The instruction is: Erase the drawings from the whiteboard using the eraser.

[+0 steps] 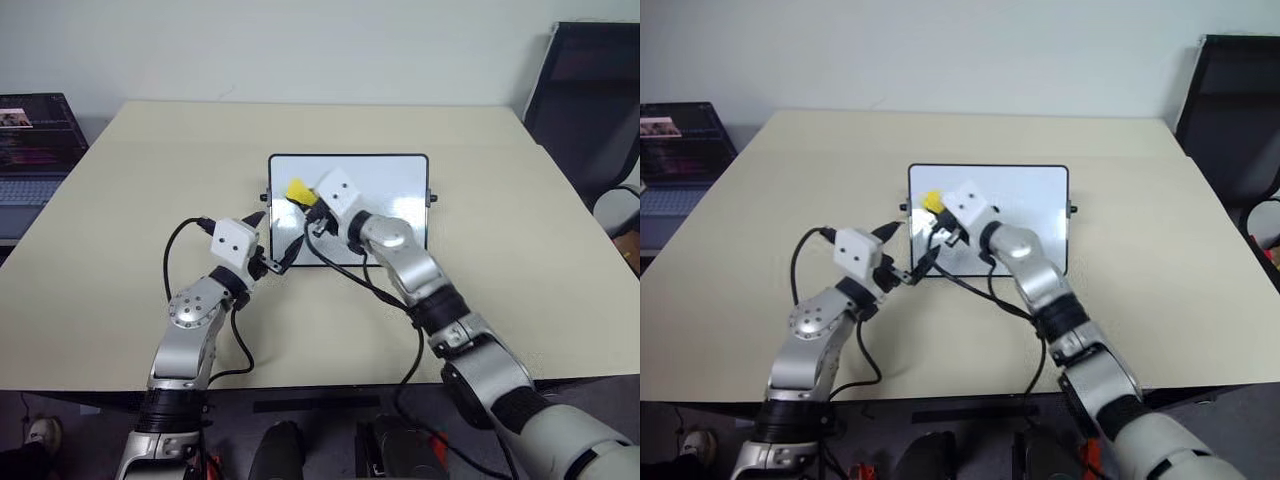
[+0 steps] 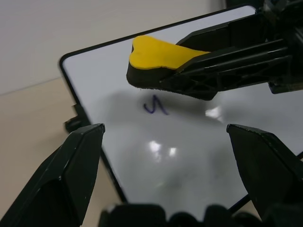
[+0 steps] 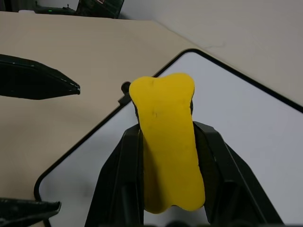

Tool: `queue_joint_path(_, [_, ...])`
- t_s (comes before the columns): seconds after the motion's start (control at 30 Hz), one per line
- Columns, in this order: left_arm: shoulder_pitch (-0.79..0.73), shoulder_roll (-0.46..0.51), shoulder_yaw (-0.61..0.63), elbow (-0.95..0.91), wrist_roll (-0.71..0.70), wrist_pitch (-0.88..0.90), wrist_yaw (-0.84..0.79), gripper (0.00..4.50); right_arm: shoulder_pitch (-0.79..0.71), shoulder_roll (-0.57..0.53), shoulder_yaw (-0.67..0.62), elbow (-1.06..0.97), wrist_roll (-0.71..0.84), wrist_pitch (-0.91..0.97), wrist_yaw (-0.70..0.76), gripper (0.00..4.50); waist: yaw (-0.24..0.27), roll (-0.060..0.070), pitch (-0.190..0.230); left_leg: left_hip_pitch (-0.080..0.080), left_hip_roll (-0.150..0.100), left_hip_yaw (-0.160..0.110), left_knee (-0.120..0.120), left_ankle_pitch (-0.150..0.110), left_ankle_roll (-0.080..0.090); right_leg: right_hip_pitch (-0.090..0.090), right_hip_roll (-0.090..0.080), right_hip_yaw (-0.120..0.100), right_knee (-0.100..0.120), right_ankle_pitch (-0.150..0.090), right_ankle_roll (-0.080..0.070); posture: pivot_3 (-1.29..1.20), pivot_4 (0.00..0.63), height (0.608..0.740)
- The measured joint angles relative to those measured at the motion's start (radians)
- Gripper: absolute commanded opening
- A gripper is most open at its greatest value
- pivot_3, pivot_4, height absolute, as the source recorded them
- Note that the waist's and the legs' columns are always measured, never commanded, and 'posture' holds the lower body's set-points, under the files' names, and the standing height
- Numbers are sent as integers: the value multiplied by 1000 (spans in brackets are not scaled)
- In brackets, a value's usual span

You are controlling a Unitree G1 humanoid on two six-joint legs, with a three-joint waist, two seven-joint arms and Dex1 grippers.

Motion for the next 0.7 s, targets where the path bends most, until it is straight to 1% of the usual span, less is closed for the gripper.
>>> queue_joint_path(0.13, [58,11,26,-6,0,14,25,4500,-103,16,-4,201,-30,-77,-47,1126,2,0,0,-1,0,-1,0,0,0,0,-1,0,0,0,-1,0,150,740])
queue_joint_path(0.23, [70,11,30,-17,0,15,31,4500,-155,25,-7,327,-43,-125,-81,1126,3,0,0,-1,0,0,0,0,0,0,-2,-1,0,1,-1,0,150,740])
queue_joint_path(0.37, [78,11,30,-44,1,16,41,4500,-213,28,-8,451,-76,-169,-141,1126,1,0,0,-1,0,-1,0,0,0,0,-2,0,1,1,-2,0,150,740])
queue_joint_path(0.53, [84,18,29,-51,4,17,42,4500,-223,26,-7,497,-97,-206,-170,1126,4,0,0,0,0,-3,0,0,0,1,-2,0,1,0,-1,0,150,740])
queue_joint_path(0.6, [84,24,29,-51,5,17,40,4500,-196,26,-2,479,-110,-220,-159,1126,4,0,0,1,0,-3,0,0,0,2,-2,0,1,0,-1,0,150,740])
queue_joint_path(0.7, [84,29,29,-51,5,17,38,4500,-109,31,32,411,-132,-239,-121,1126,1,0,-1,2,0,-3,0,0,0,3,-2,0,1,-1,0,0,150,740])
